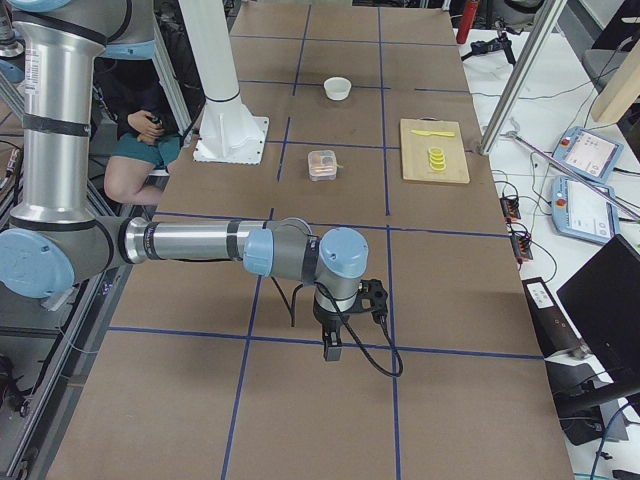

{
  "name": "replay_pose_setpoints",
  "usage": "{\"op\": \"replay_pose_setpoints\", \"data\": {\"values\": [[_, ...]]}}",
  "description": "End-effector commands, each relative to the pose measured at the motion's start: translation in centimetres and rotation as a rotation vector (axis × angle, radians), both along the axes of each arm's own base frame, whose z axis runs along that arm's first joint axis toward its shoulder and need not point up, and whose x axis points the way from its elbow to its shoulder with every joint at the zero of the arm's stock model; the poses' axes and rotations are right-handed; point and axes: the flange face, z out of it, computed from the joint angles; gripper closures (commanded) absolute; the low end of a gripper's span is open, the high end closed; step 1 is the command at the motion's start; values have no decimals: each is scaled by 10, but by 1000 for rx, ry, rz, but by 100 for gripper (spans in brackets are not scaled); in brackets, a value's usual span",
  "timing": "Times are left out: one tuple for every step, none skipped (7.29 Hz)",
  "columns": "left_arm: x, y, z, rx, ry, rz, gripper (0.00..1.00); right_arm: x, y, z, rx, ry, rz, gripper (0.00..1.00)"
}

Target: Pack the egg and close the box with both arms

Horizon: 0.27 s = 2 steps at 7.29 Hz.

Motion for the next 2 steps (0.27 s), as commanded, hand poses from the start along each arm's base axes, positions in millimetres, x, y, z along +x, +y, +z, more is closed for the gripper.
{"op": "replay_pose_setpoints", "data": {"values": [[0,0,0,0,0,-1,0,0,0,0,0,0,-1,0],[0,0,0,0,0,-1,0,0,0,0,0,0,-1,0]]}}
